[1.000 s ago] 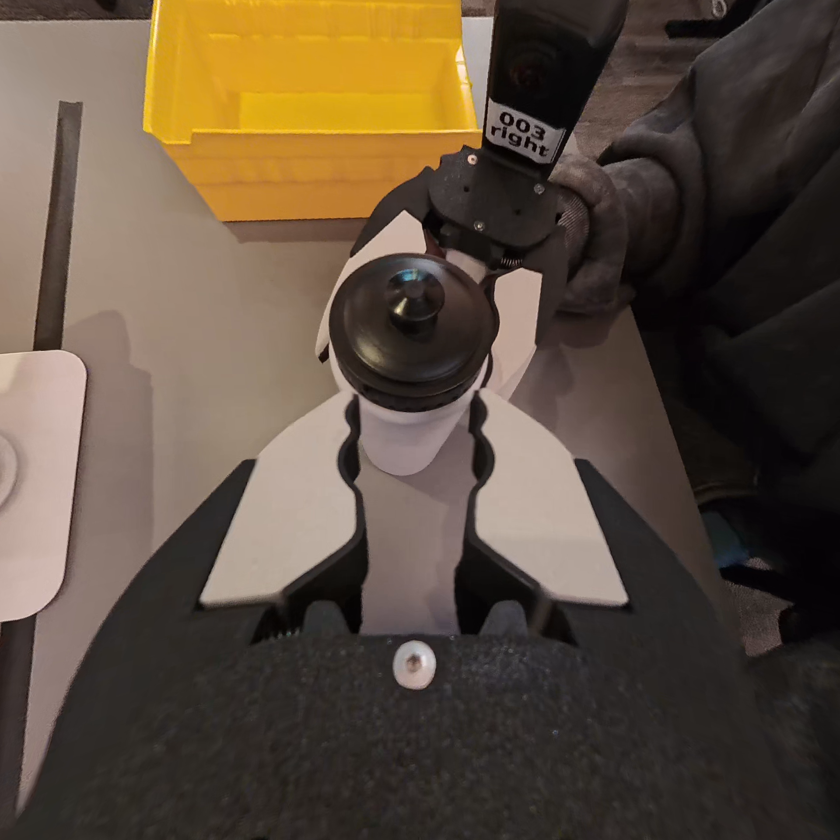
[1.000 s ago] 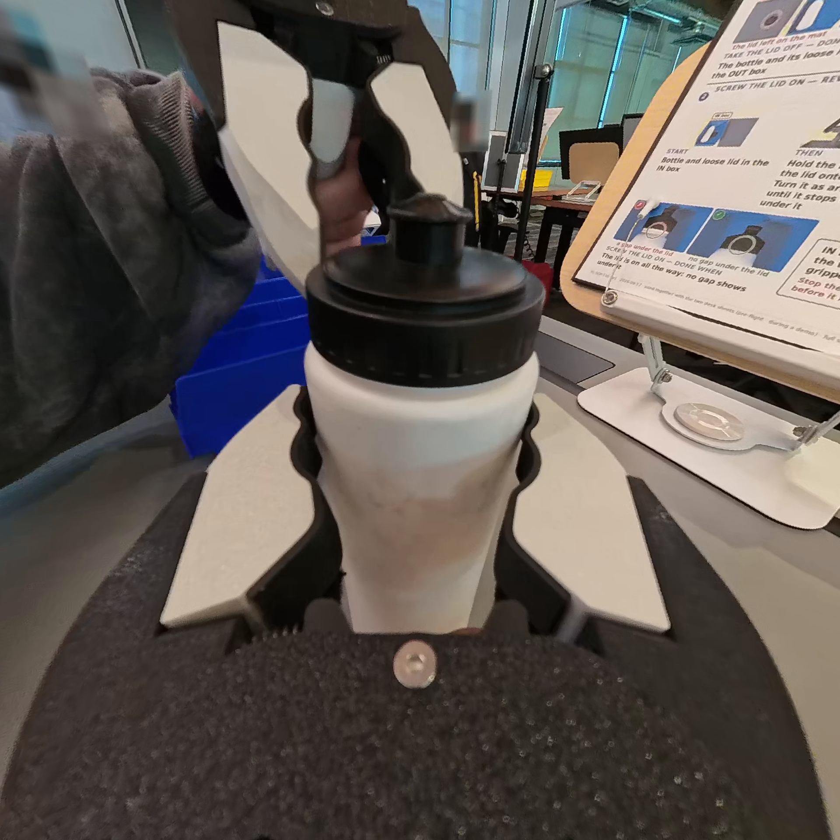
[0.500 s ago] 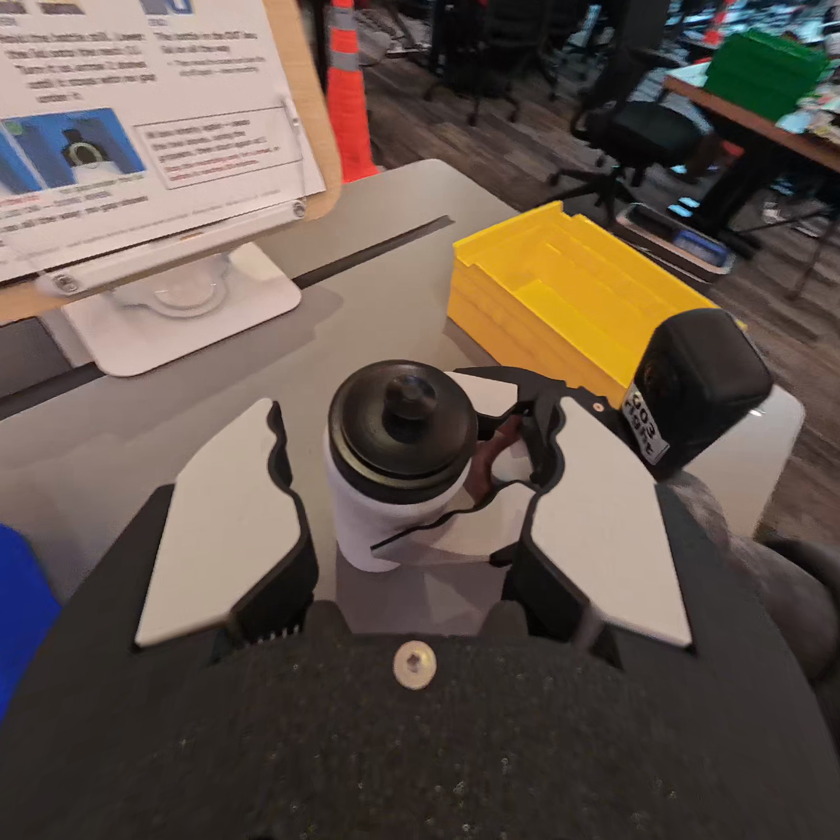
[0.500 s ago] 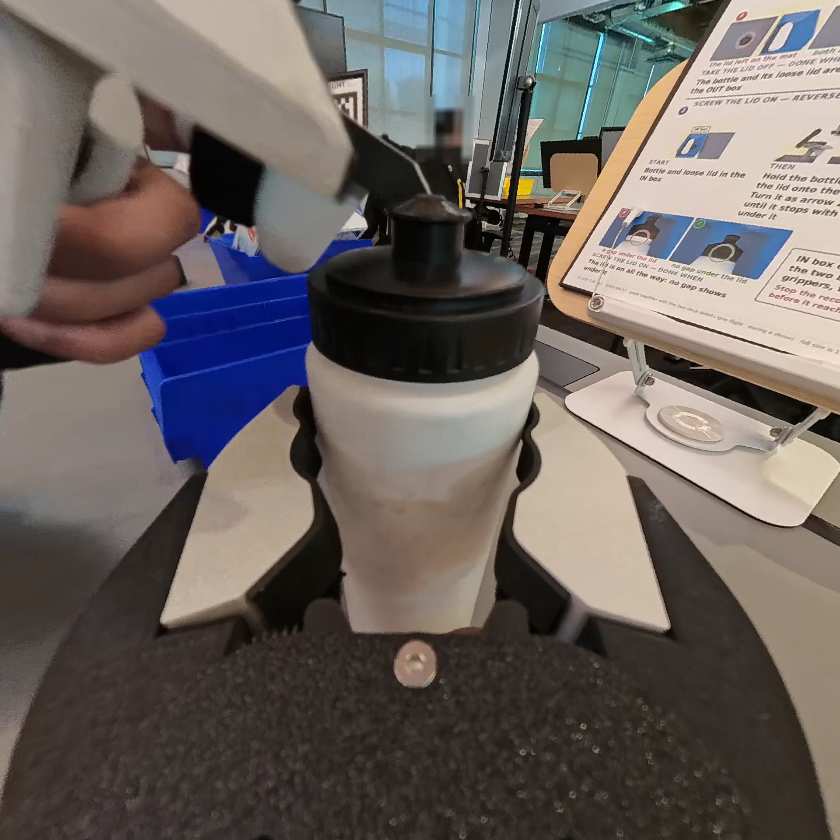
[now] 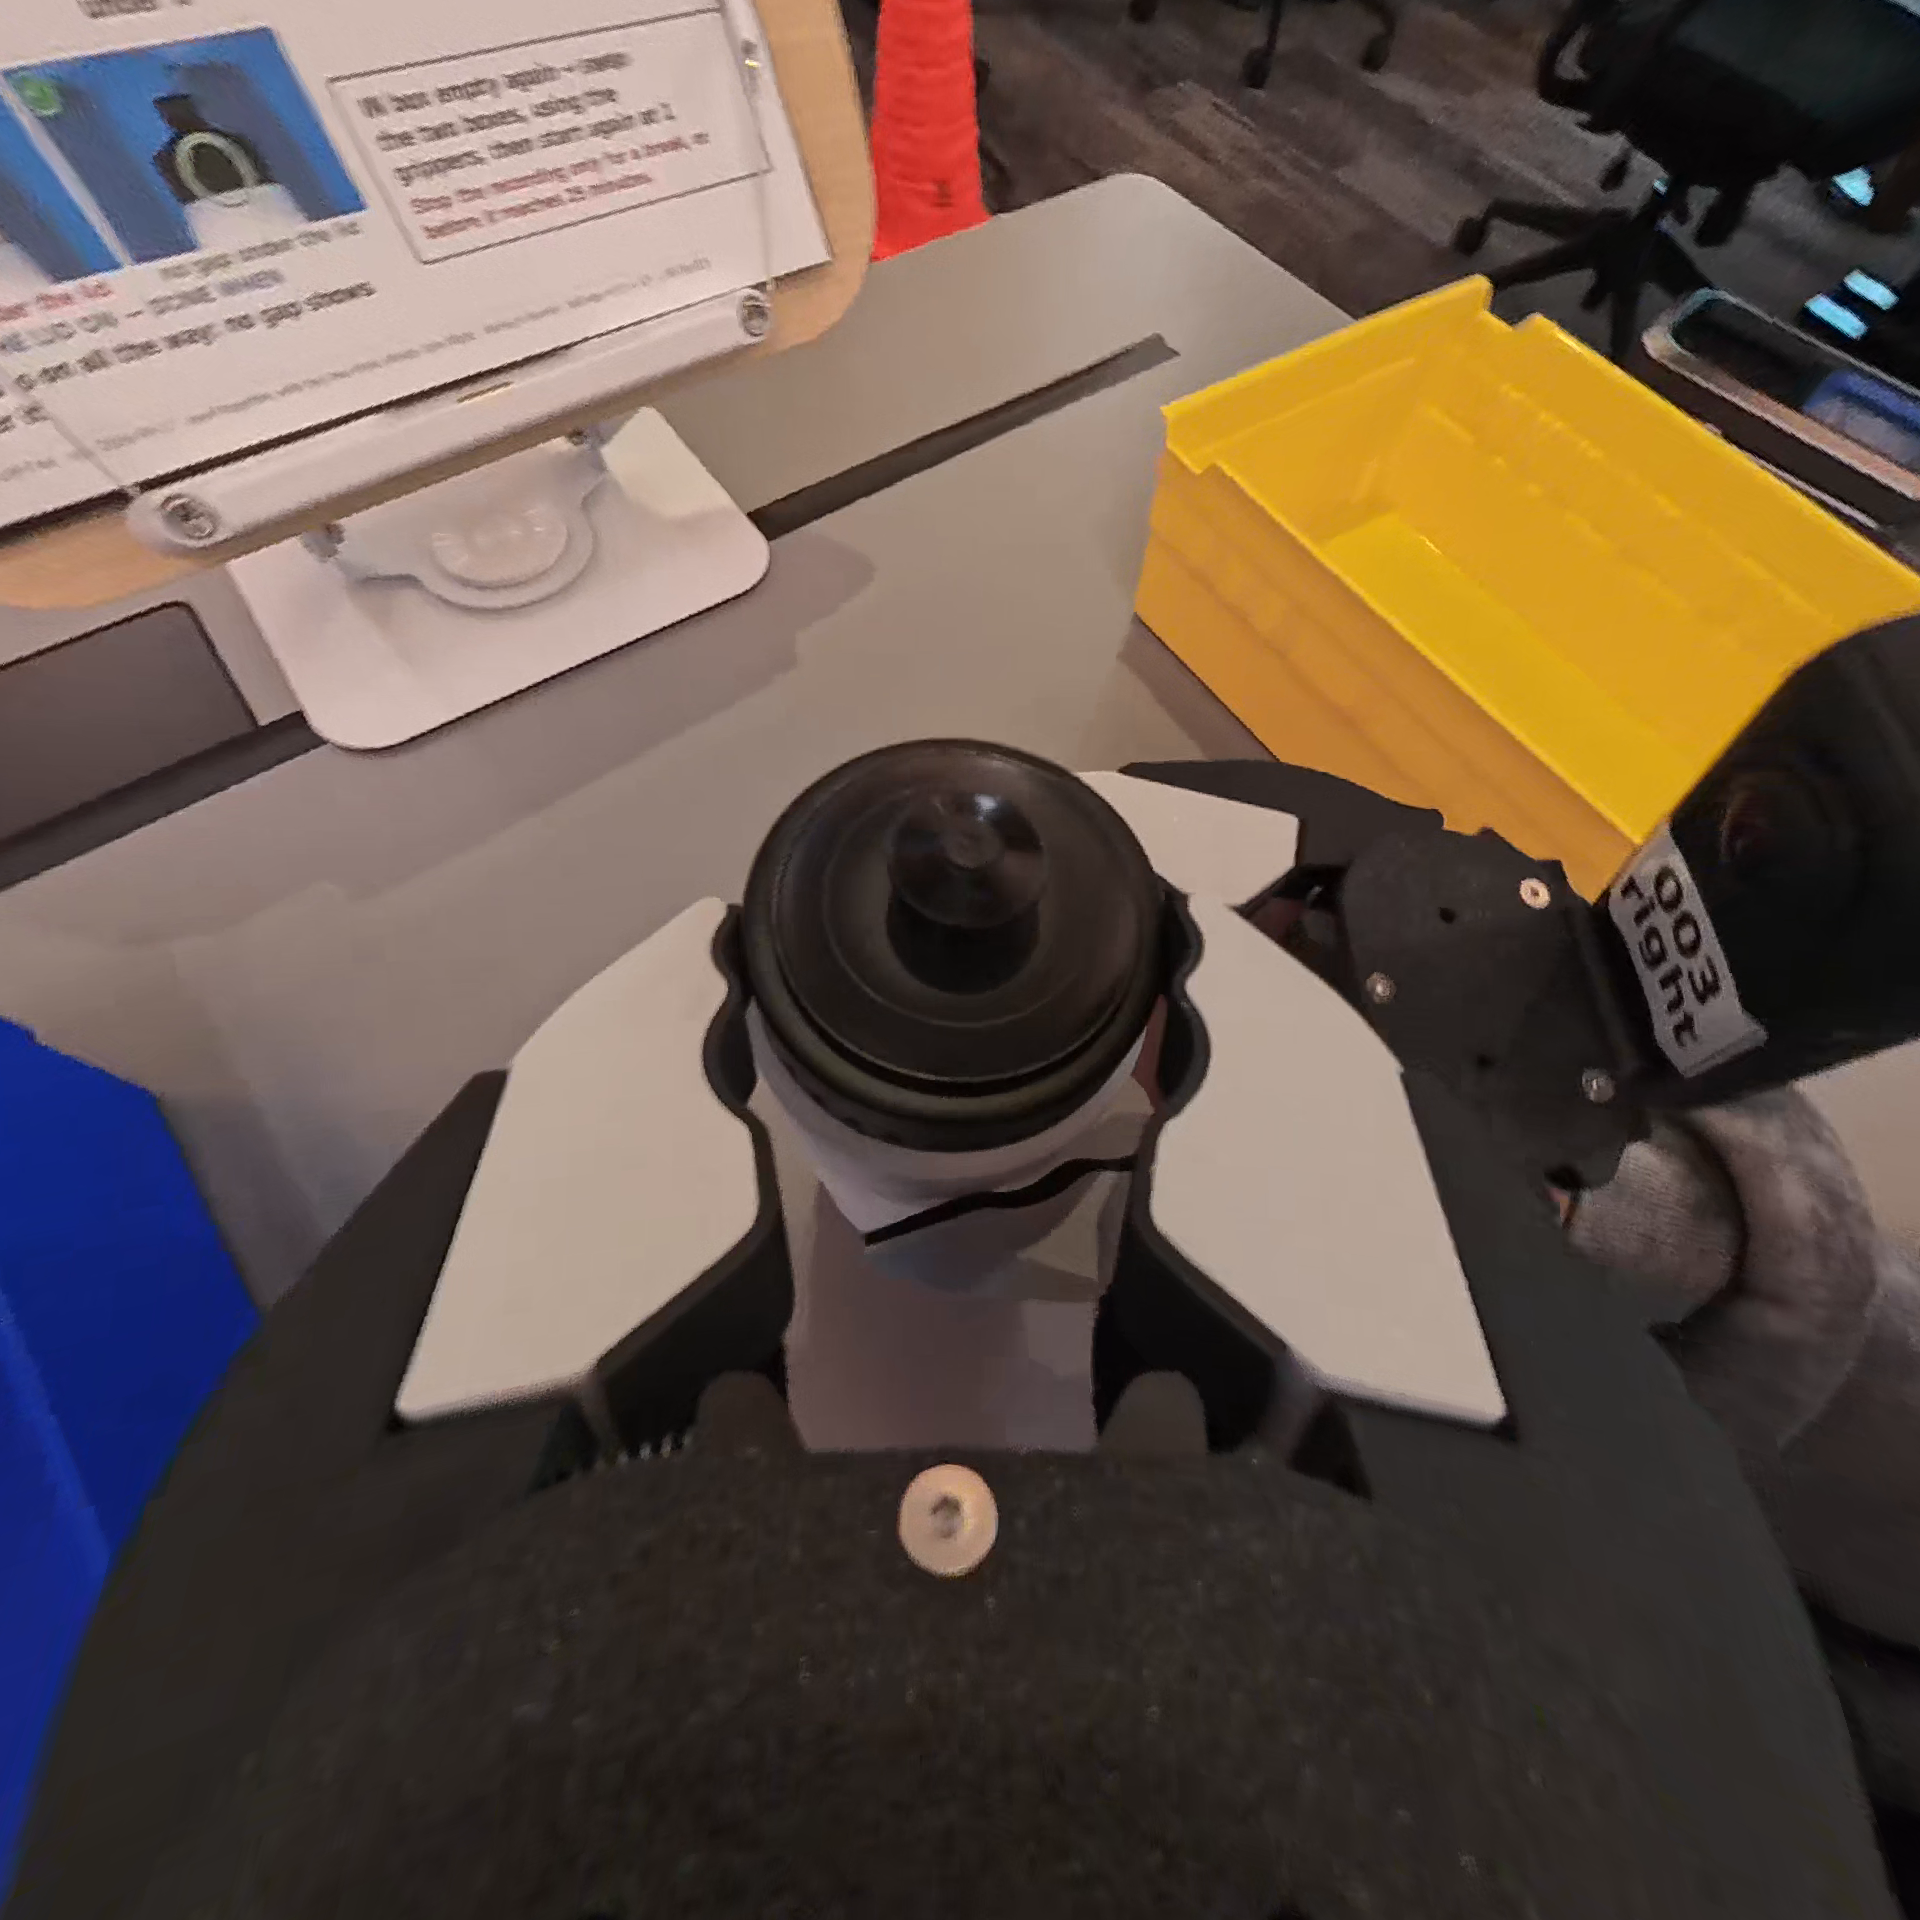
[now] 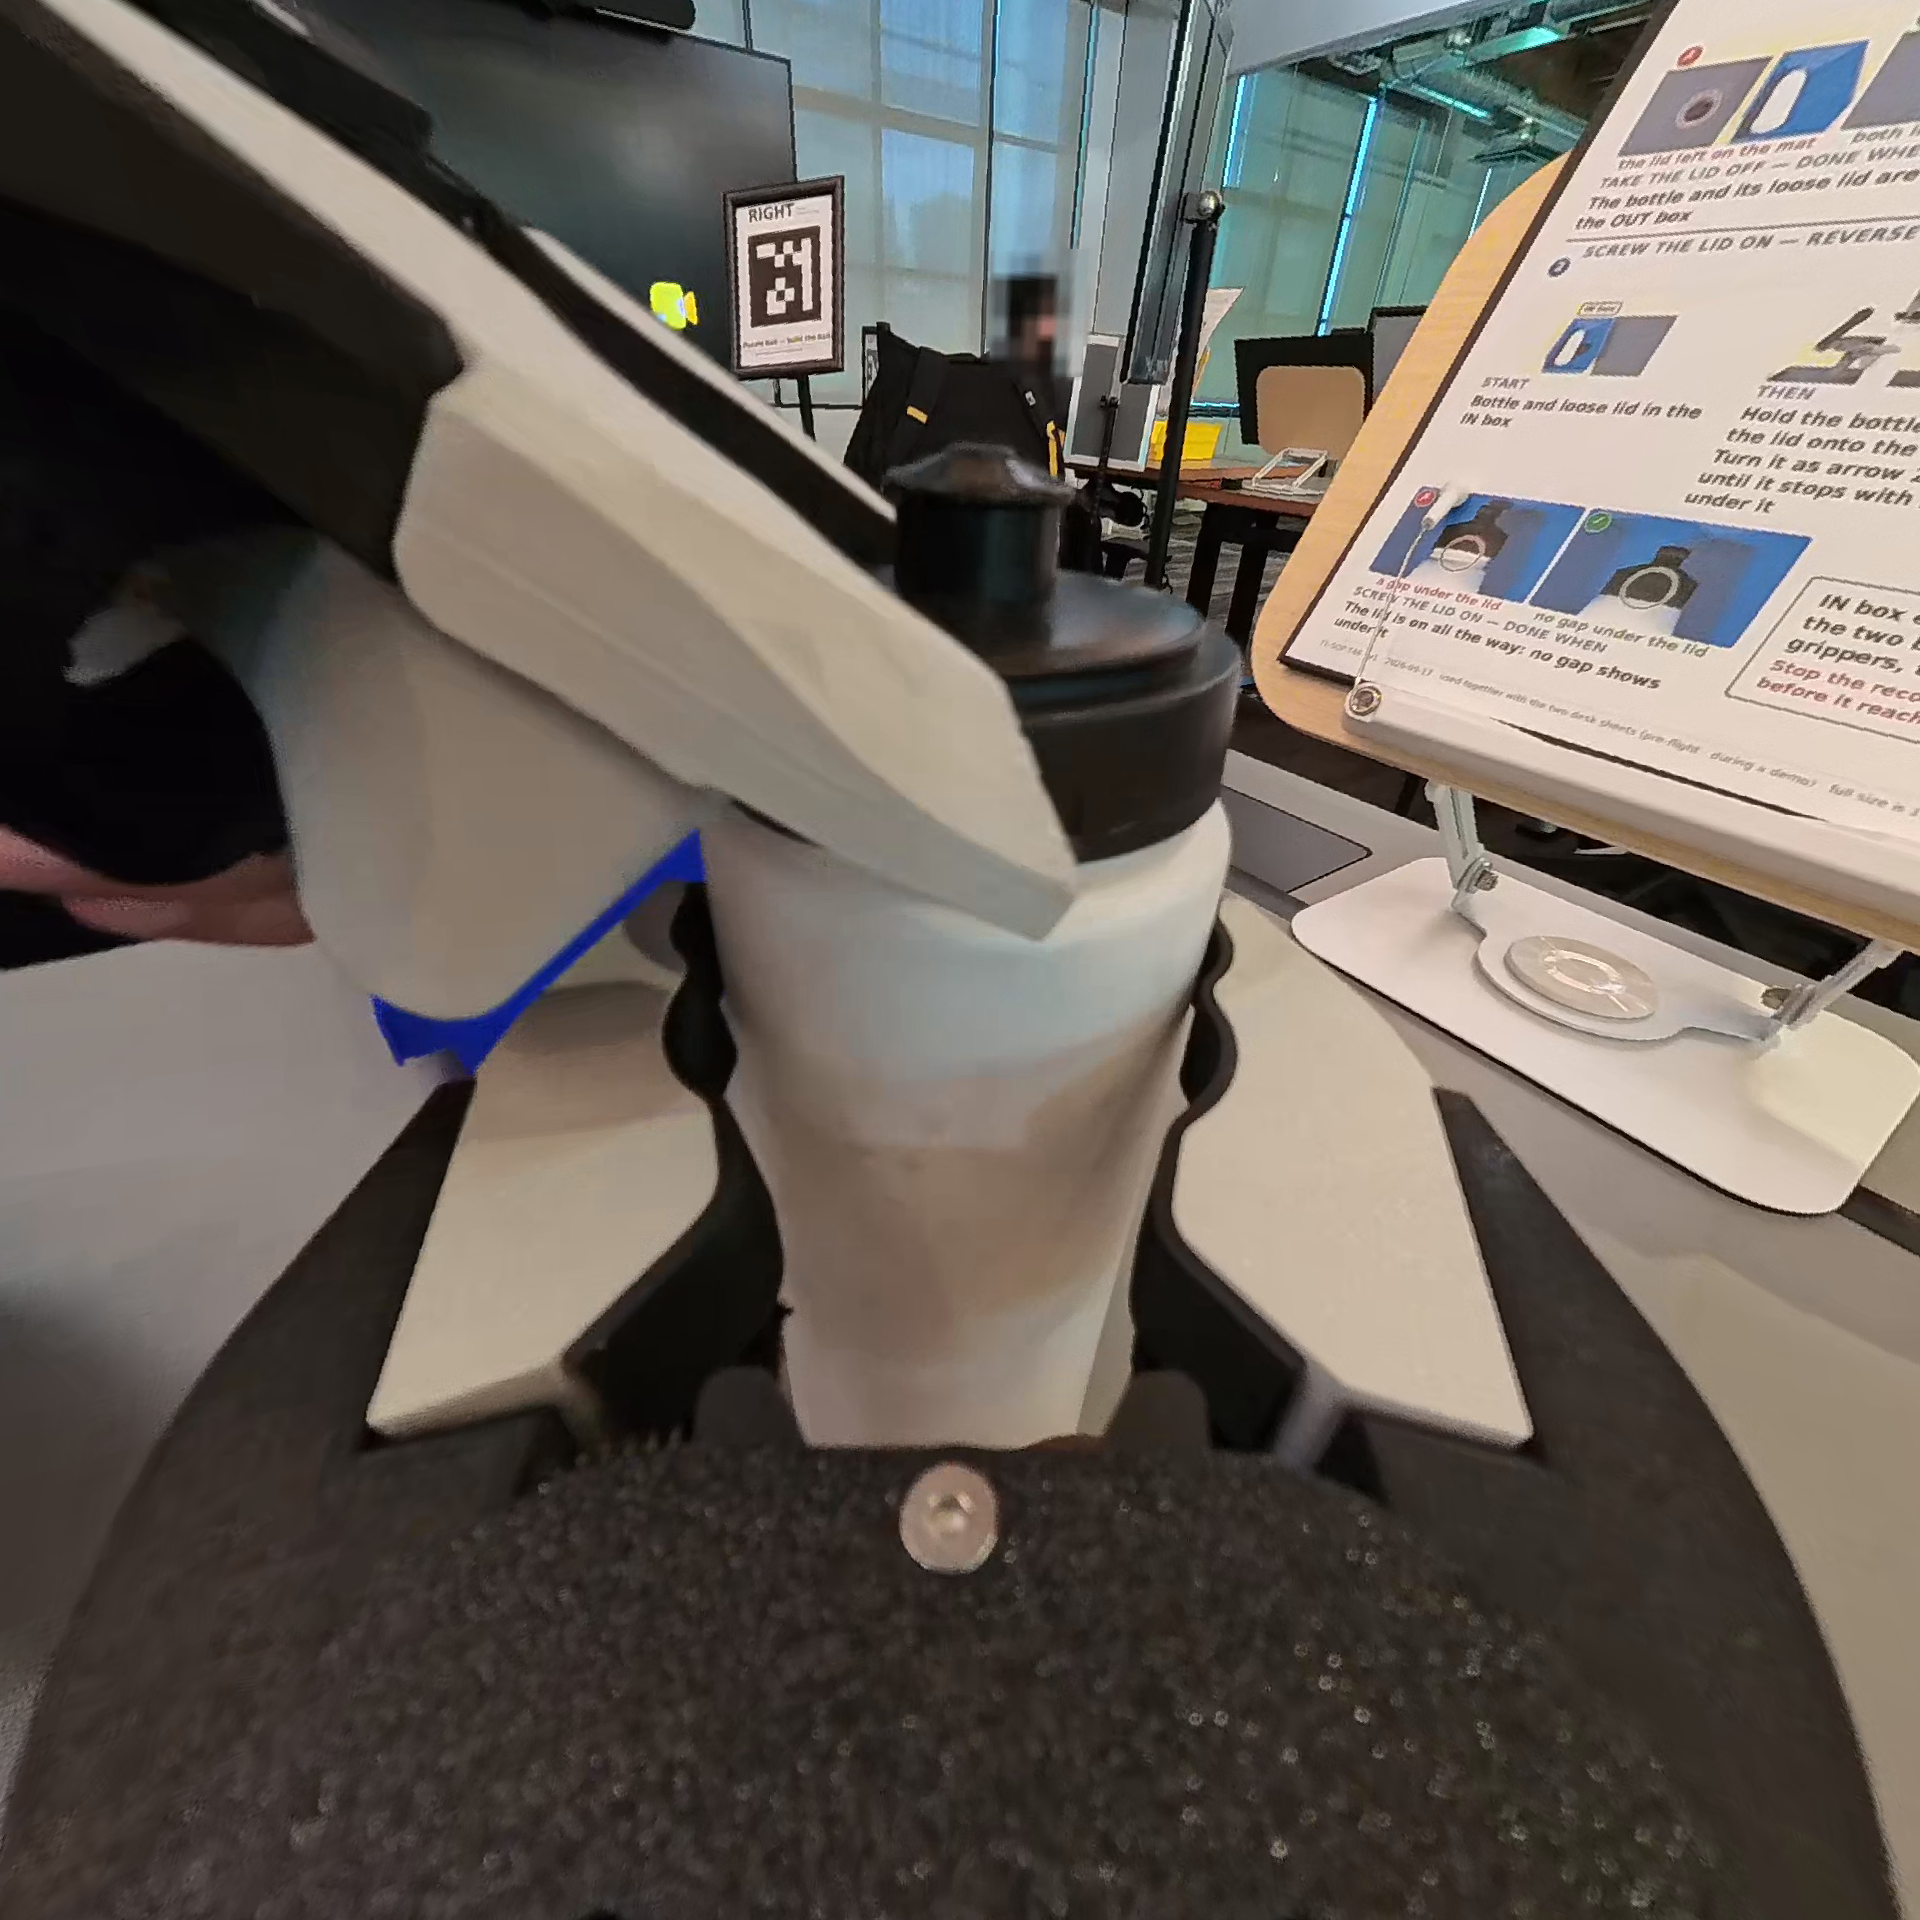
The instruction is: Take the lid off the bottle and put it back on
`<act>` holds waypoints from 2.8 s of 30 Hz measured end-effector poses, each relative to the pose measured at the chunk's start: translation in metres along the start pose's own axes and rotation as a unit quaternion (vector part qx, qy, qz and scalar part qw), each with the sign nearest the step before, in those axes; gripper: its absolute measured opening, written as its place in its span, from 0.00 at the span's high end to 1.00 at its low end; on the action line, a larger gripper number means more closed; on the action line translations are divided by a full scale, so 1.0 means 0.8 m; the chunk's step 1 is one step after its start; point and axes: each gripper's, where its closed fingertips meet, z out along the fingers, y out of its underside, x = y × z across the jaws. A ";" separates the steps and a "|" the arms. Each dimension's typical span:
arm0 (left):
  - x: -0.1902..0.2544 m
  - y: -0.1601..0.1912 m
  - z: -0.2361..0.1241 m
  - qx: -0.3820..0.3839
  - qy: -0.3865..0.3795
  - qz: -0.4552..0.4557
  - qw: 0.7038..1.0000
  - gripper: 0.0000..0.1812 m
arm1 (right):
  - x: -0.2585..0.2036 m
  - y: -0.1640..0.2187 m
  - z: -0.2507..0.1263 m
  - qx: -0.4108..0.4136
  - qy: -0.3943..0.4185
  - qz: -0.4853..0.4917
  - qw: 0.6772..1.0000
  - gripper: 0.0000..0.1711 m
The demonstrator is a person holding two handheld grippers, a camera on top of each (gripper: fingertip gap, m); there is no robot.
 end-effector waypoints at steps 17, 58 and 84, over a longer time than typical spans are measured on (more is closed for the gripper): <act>0.005 0.021 -0.018 -0.175 0.331 0.352 0.858 0.58 | -0.011 0.000 -0.001 -0.015 -0.021 -0.016 1.000 0.50; -0.014 -0.019 0.004 0.078 -0.082 -0.055 0.992 0.58 | -0.001 -0.001 0.005 0.009 -0.001 0.005 1.000 0.50; 0.015 0.006 -0.005 -0.121 0.301 0.259 0.910 0.58 | -0.004 0.001 0.002 -0.010 -0.006 -0.001 1.000 0.50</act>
